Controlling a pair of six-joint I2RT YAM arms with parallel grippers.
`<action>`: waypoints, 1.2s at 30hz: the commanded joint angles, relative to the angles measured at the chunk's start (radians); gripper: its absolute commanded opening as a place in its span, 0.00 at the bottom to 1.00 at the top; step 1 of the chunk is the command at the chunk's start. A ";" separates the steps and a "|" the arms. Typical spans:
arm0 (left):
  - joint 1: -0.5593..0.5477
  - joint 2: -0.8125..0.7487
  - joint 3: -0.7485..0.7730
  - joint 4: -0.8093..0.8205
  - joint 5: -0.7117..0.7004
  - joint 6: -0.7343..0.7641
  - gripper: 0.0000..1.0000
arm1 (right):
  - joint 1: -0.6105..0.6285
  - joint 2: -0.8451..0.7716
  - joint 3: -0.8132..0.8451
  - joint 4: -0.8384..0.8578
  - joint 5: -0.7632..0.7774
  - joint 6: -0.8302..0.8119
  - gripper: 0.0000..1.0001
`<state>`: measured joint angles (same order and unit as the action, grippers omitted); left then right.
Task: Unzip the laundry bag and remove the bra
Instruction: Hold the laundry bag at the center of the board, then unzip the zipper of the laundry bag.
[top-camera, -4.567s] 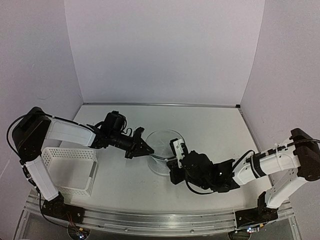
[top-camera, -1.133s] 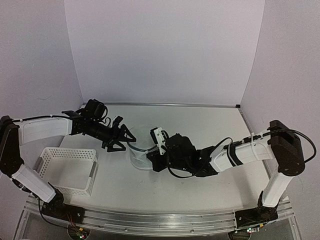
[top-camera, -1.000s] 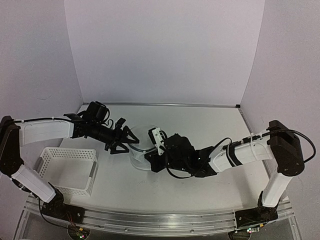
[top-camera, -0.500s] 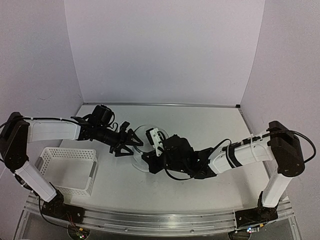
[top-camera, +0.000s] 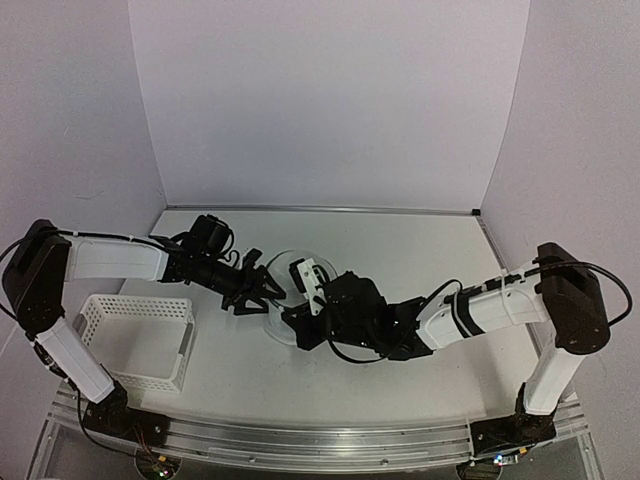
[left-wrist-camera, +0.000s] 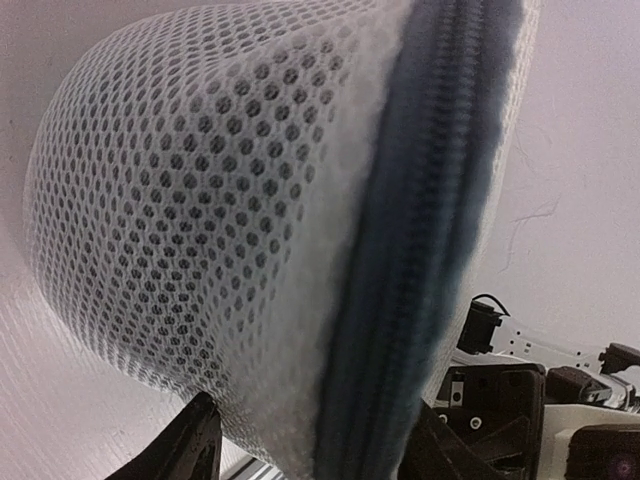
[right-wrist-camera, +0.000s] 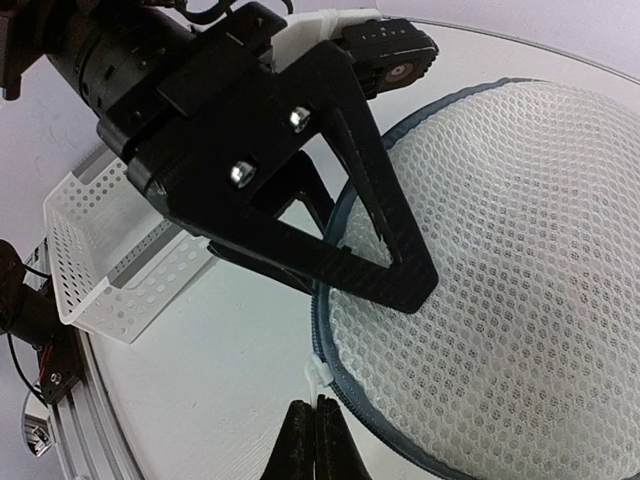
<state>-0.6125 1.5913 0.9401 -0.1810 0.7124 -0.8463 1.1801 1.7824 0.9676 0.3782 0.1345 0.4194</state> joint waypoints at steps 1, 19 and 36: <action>-0.003 0.014 0.031 0.040 0.015 0.005 0.52 | 0.010 -0.006 0.001 0.050 -0.002 -0.008 0.00; -0.003 0.006 0.030 0.034 0.005 0.028 0.00 | 0.015 -0.053 -0.082 0.040 0.051 0.004 0.00; -0.003 -0.049 0.054 0.023 0.076 0.130 0.00 | -0.014 -0.179 -0.204 -0.048 0.271 -0.051 0.00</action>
<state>-0.6209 1.5974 0.9432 -0.1654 0.7574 -0.7746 1.1881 1.6642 0.7822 0.3595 0.2993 0.3954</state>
